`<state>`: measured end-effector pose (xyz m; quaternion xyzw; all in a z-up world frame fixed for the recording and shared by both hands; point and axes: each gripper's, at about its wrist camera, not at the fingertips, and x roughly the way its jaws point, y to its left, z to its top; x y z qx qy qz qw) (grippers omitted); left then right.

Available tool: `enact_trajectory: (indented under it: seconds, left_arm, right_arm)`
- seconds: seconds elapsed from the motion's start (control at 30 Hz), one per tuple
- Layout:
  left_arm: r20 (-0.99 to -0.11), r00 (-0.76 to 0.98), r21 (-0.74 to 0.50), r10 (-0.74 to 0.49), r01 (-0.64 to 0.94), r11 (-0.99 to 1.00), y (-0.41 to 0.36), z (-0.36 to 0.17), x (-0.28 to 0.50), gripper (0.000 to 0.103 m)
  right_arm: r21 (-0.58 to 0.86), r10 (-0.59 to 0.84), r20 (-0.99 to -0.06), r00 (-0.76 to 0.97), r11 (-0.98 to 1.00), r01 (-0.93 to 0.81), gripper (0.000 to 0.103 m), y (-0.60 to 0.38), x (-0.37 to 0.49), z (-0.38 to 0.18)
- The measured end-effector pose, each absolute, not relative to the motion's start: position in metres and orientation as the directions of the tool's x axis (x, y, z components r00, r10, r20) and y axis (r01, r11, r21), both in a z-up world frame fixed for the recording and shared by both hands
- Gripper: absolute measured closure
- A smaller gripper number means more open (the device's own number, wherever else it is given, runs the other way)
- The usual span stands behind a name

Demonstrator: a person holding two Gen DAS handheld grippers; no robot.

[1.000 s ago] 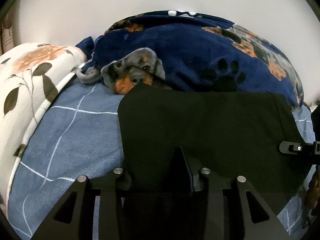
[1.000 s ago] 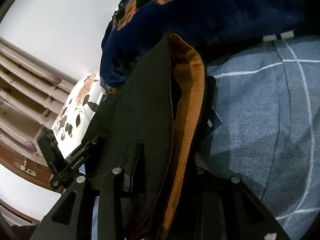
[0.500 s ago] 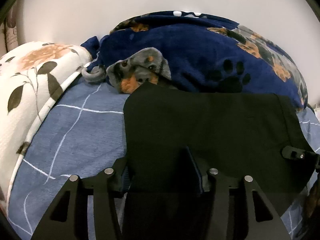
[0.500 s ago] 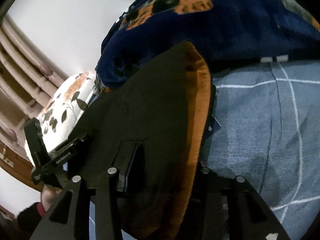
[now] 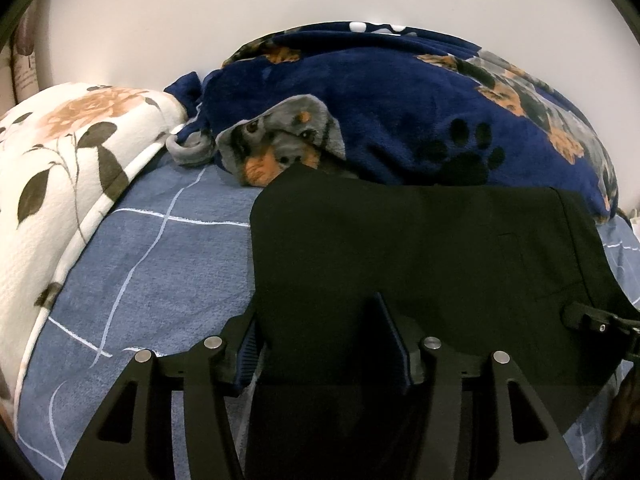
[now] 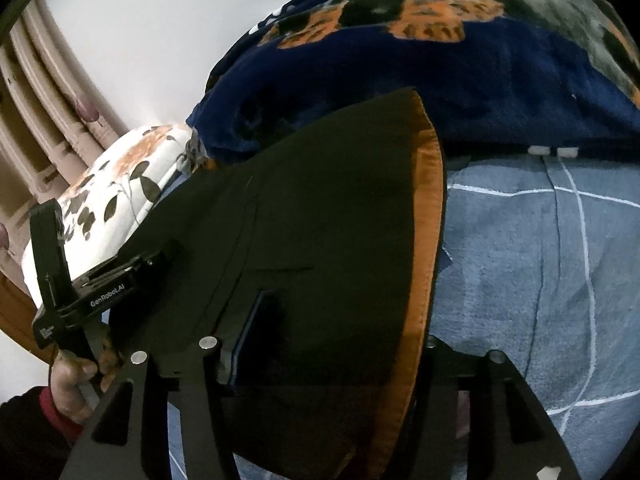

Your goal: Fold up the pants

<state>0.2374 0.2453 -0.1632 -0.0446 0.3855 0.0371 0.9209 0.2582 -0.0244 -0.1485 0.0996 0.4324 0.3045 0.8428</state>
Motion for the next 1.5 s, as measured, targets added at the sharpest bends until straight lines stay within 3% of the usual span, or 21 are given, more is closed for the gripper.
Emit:
enact_trajectory:
  seconds: [0.43,1.5]
  left_arm:
    - [-0.713,0.701,-0.058,0.031,-0.103,0.993,0.2457,-0.1632,0.2373,0.048]
    - [-0.713,0.701,-0.052,0.037,-0.106,0.993,0.2428,-0.1625,0.2373,0.049]
  right_arm:
    - [0.421,0.601,-0.67,0.436,0.791,-0.443,0.047,-0.023,0.256,-0.1485]
    - [0.384,0.582,-0.683,0.441,0.8,-0.461,0.048,-0.0178,0.2566,-0.1471]
